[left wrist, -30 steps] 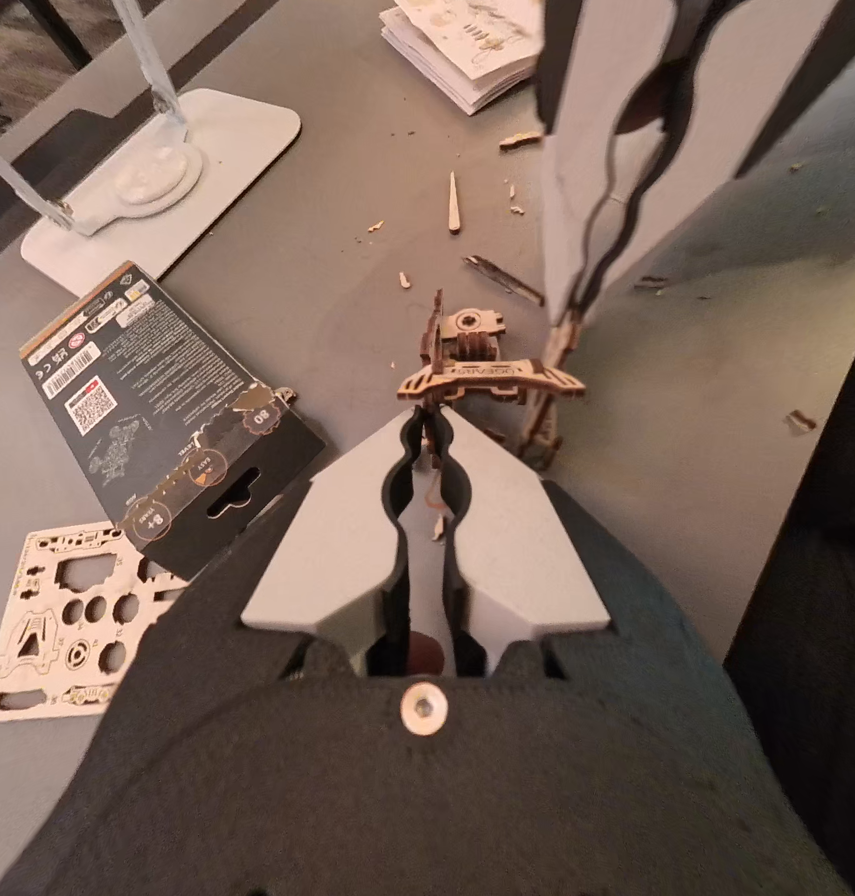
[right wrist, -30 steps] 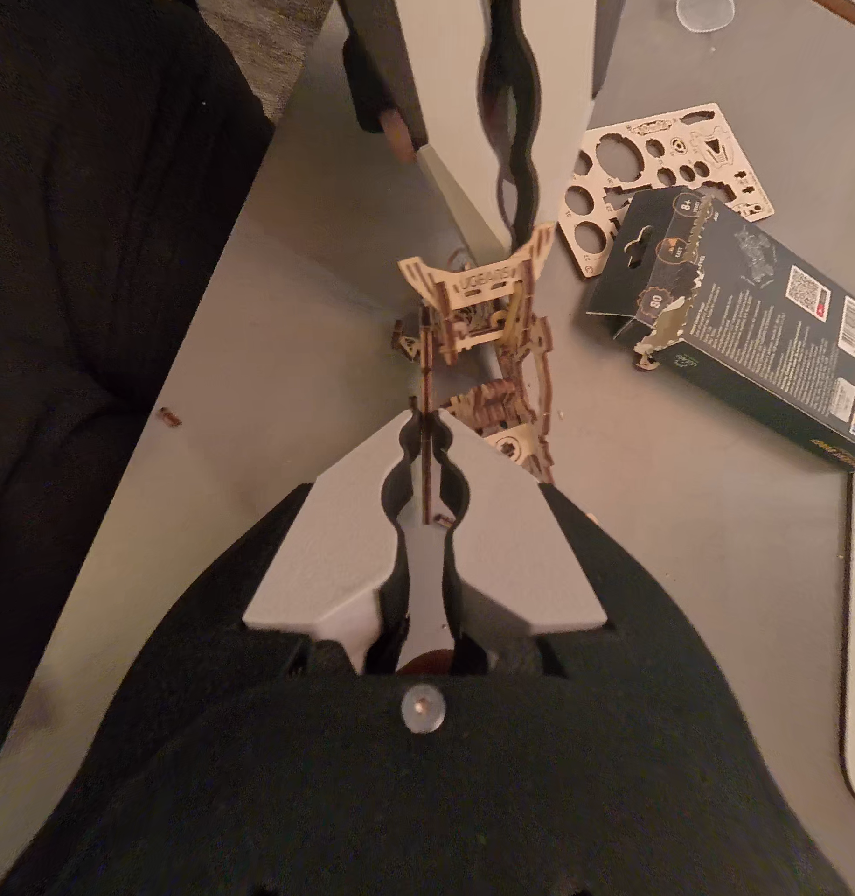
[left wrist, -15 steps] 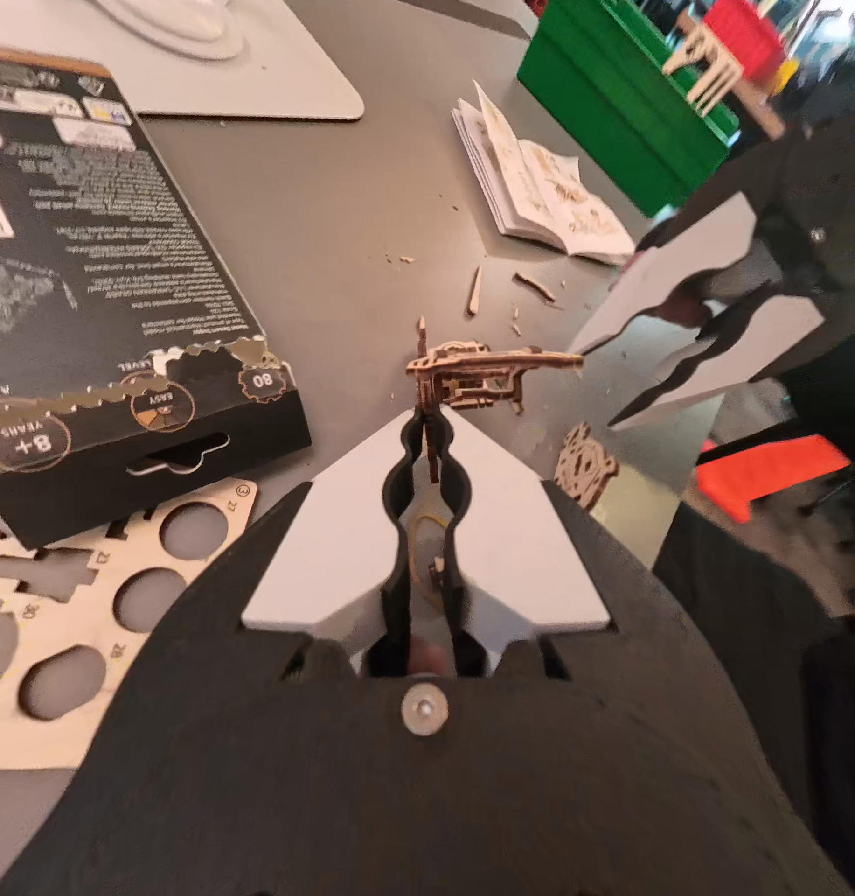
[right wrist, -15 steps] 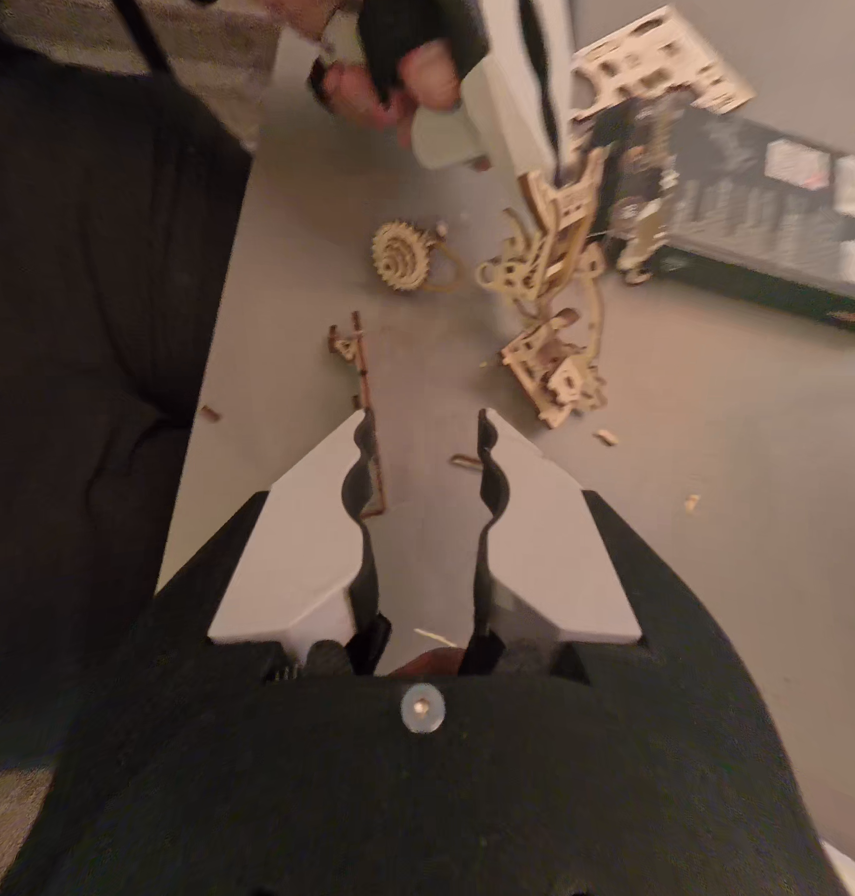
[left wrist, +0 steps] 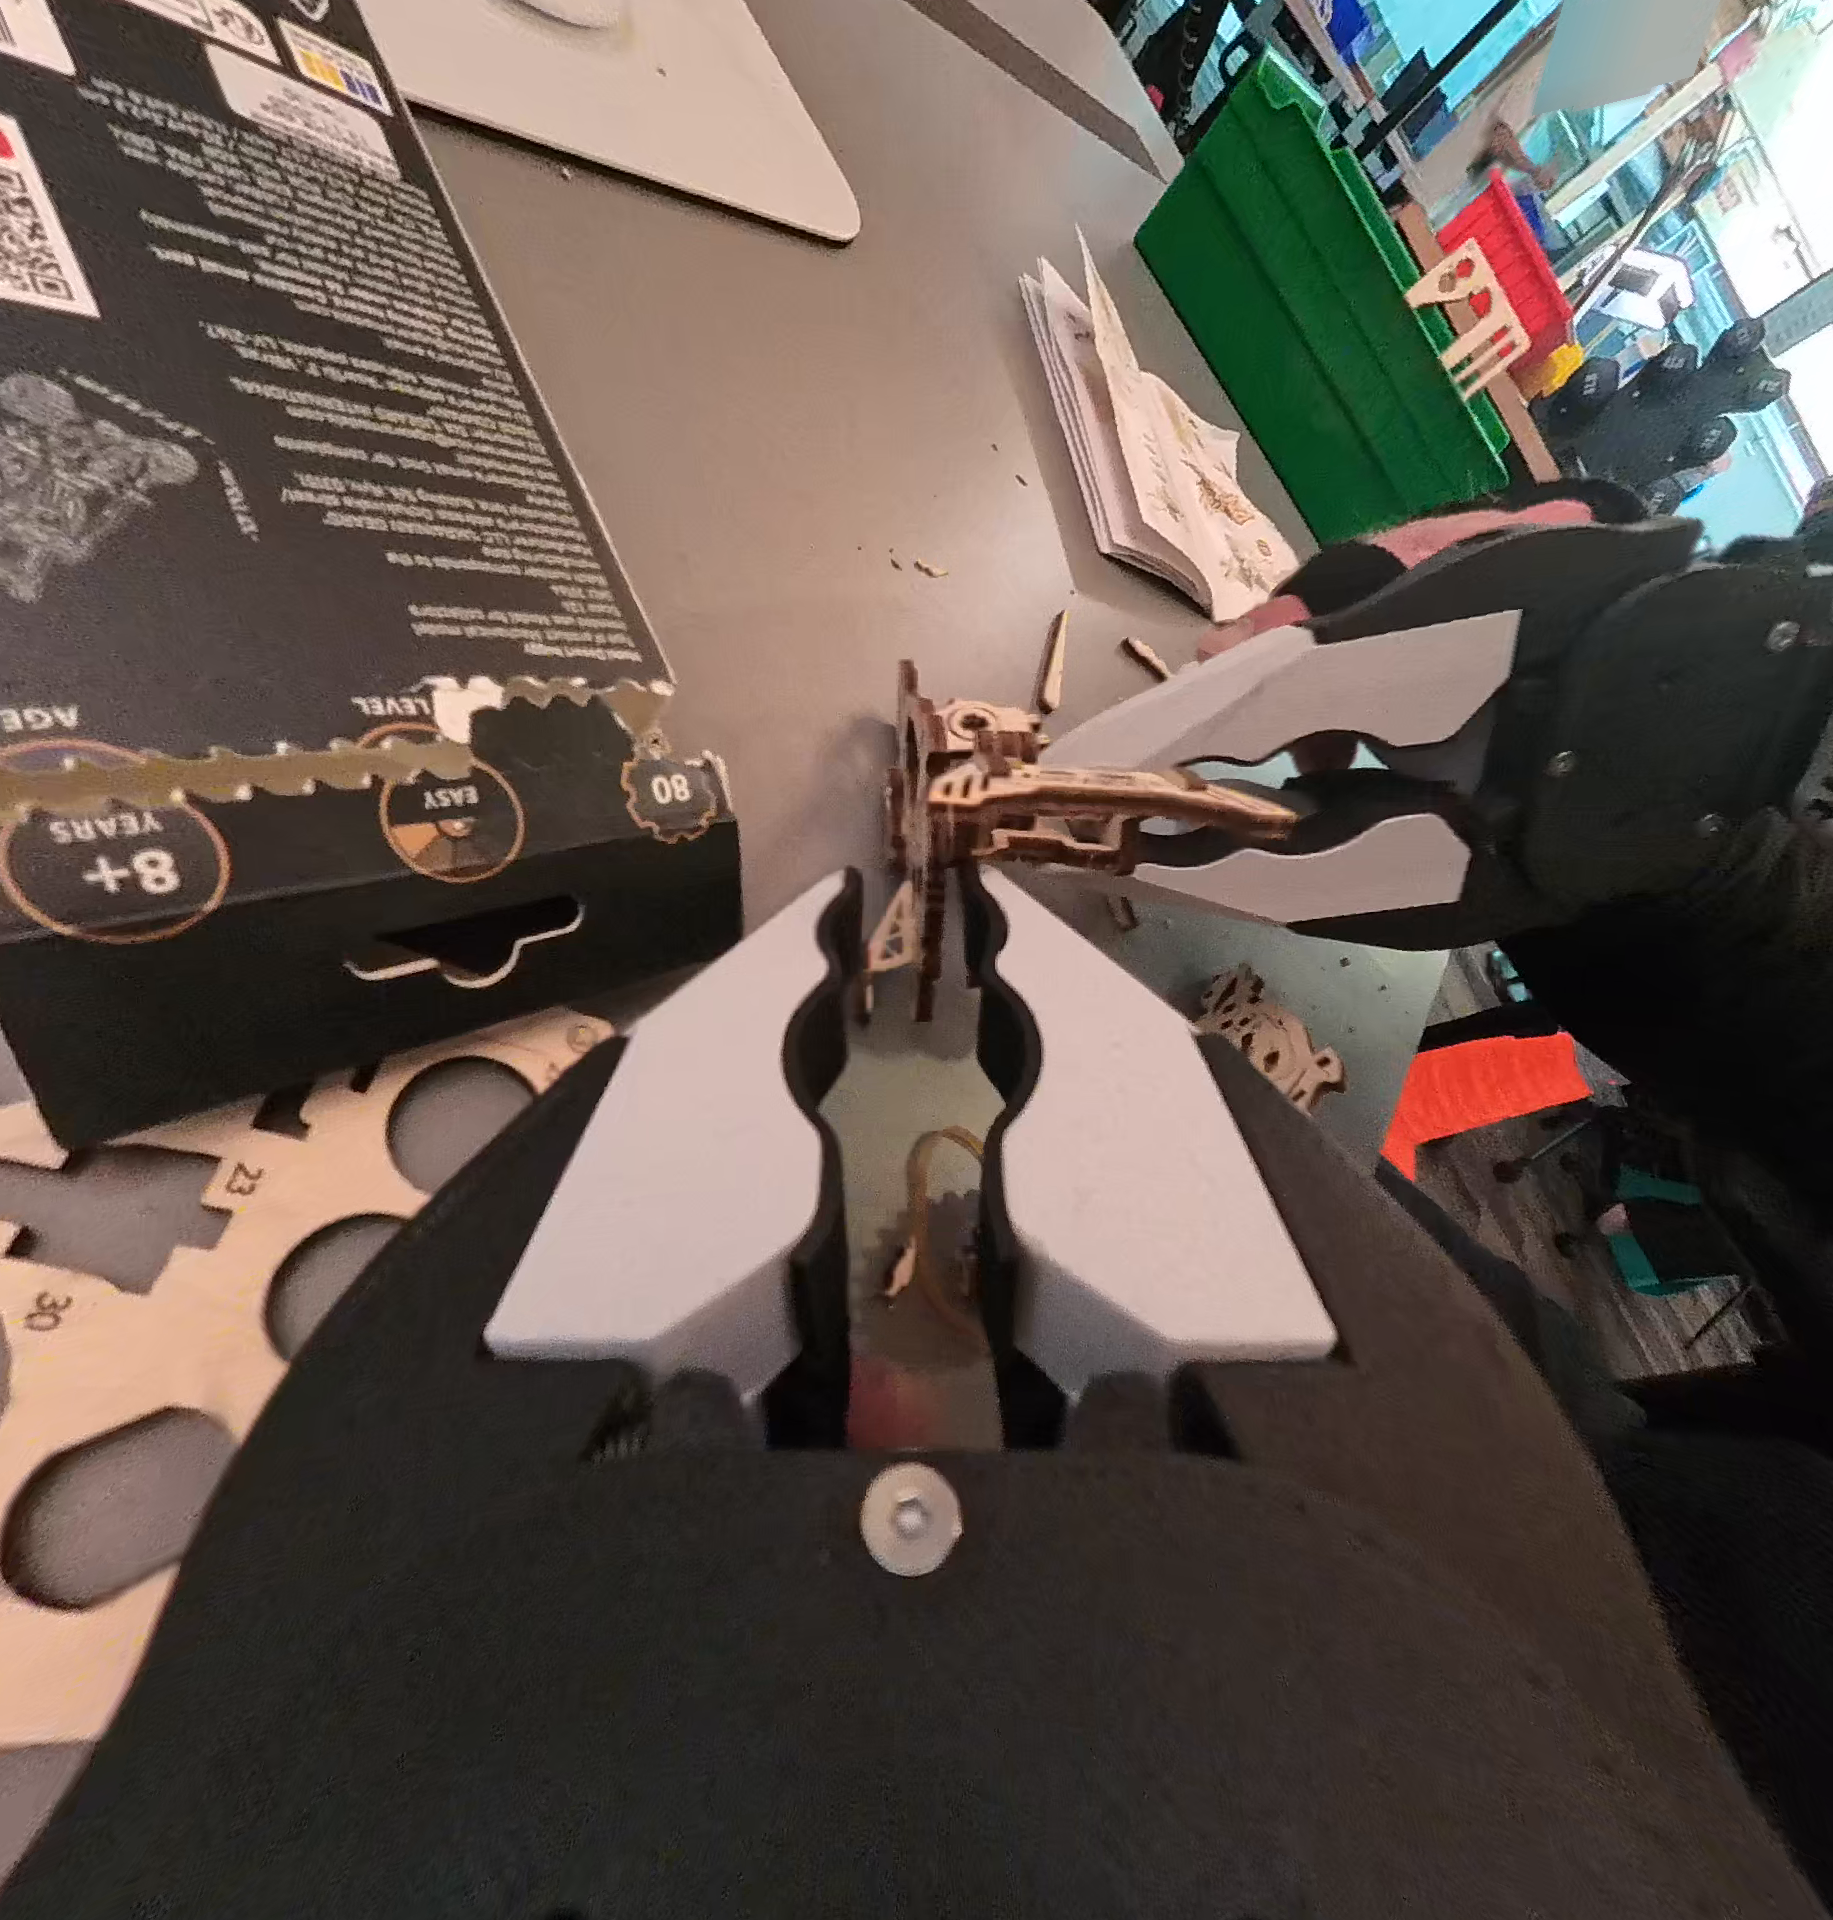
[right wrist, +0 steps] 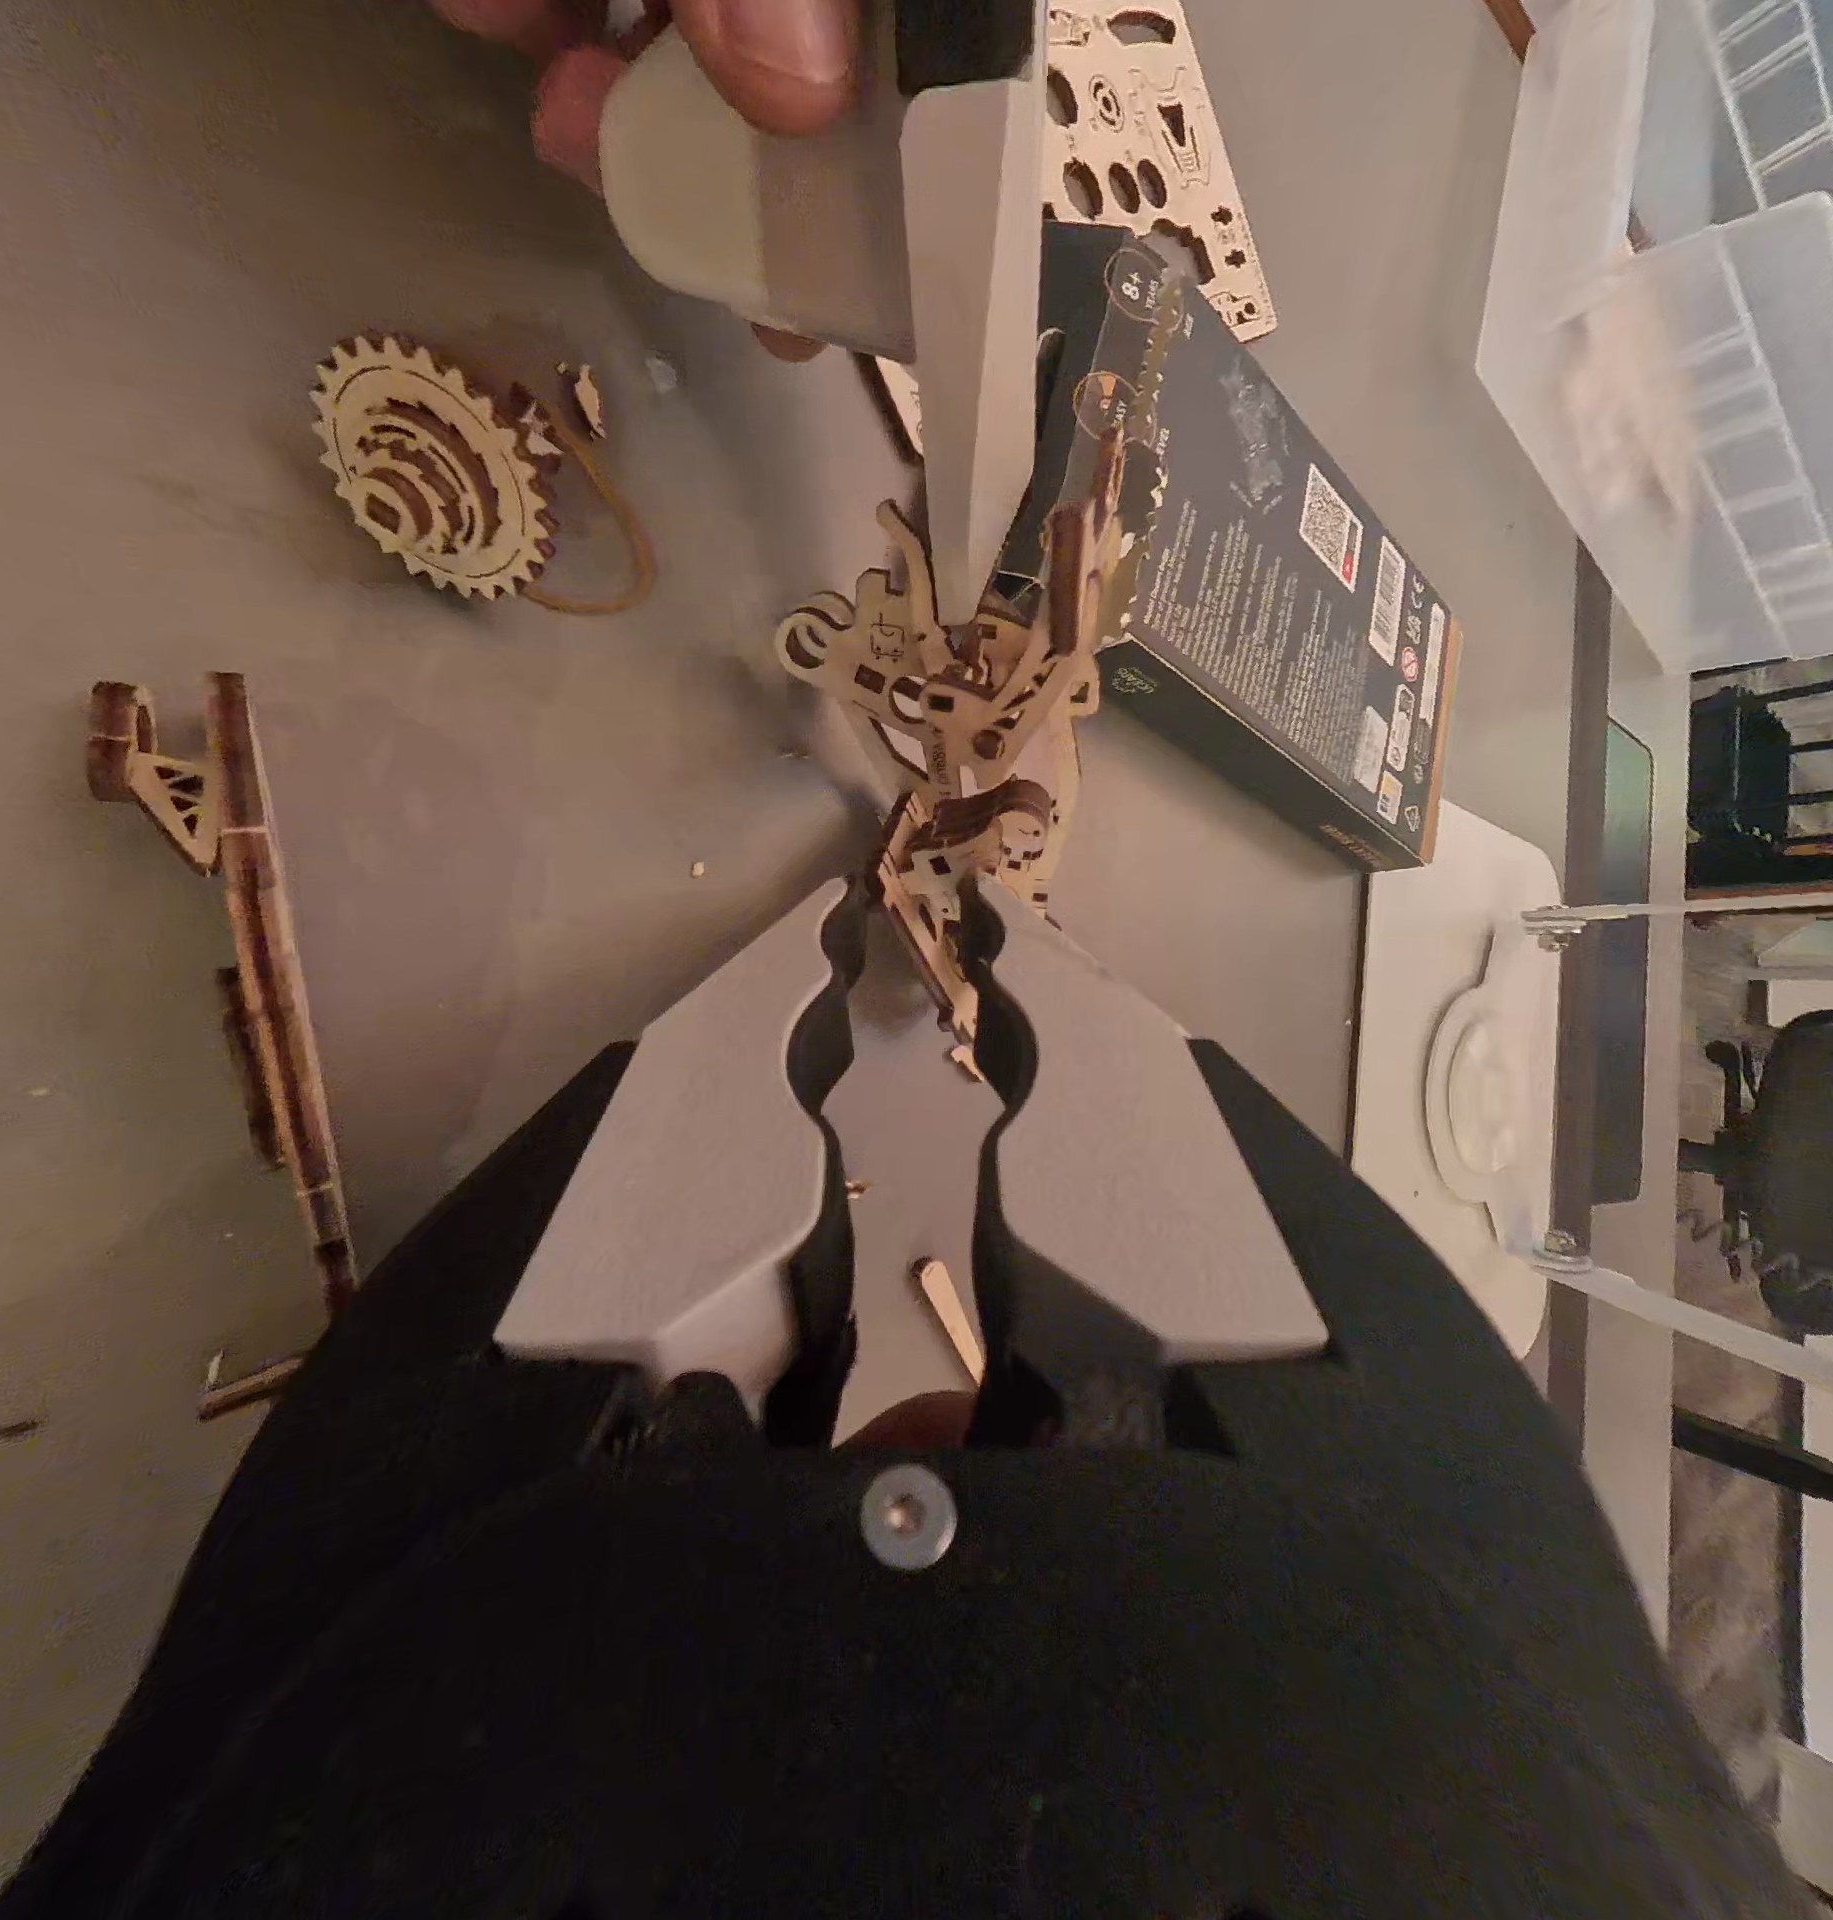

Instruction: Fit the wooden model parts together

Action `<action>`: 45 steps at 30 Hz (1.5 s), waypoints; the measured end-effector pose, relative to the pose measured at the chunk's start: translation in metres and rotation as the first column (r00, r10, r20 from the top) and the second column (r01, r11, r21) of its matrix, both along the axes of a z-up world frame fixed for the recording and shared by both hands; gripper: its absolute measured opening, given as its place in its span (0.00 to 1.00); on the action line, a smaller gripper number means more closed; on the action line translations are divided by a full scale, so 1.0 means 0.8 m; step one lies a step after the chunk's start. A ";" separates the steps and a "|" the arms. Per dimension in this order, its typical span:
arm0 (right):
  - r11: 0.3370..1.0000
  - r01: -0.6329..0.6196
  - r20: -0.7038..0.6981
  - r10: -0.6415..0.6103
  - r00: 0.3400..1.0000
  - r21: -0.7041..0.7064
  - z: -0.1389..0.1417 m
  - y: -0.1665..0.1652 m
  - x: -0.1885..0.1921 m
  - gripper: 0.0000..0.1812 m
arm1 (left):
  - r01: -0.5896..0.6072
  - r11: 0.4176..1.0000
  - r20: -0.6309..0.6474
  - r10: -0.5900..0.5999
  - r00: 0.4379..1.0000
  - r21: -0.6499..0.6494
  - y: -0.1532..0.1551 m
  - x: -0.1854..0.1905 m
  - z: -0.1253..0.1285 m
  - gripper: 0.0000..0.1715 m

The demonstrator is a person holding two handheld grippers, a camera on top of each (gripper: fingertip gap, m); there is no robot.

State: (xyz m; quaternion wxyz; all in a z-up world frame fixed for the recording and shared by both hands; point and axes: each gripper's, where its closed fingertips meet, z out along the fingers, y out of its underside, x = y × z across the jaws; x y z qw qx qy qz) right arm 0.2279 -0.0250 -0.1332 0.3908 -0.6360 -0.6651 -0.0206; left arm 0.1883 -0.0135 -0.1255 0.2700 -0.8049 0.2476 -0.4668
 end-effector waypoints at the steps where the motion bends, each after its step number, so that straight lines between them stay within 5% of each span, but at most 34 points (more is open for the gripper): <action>1: 1.000 0.001 -0.012 -0.001 1.000 -0.005 0.001 0.000 0.001 0.08 | 0.008 1.000 0.000 -0.008 1.000 0.002 0.001 0.001 0.000 0.10; 4: 1.000 0.008 -0.031 -0.008 0.999 -0.004 0.004 0.001 0.002 0.07 | 0.030 0.999 0.006 -0.030 1.000 0.029 0.004 0.008 0.004 0.03; 16: 0.999 0.004 -0.177 -0.013 0.984 -0.050 0.031 0.003 0.014 0.05 | 0.033 0.999 0.096 -0.032 0.995 -0.015 0.004 0.011 0.015 0.01; 20: 0.995 0.031 -0.211 -0.051 0.976 -0.097 0.061 -0.007 0.017 0.13 | -0.017 1.000 0.193 0.018 0.981 -0.003 0.015 0.002 0.044 0.01; 23: 0.962 -0.034 -0.213 -0.026 0.977 -0.272 0.072 -0.050 -0.006 0.16 | -0.083 0.995 0.288 0.066 0.955 0.049 0.029 -0.011 0.084 0.01; 30: 0.919 0.014 -0.007 -0.018 1.000 -0.395 0.019 -0.103 -0.074 0.25 | -0.234 0.967 0.342 0.186 0.921 0.103 0.051 -0.050 0.120 0.01; 35: 0.919 0.134 0.138 -0.088 0.987 -0.371 -0.015 -0.086 -0.084 0.23 | -0.274 0.957 0.361 0.222 0.906 0.098 0.057 -0.064 0.123 0.01; 39: 0.929 0.157 0.153 -0.111 0.982 -0.335 -0.019 -0.069 -0.084 0.13 | -0.294 0.952 0.377 0.242 0.894 0.087 0.062 -0.072 0.124 0.01; 45: 0.911 0.116 -0.078 -0.159 0.984 -0.396 0.033 -0.056 -0.079 0.13 | -0.305 0.946 0.389 0.243 0.889 0.107 0.060 -0.072 0.132 0.01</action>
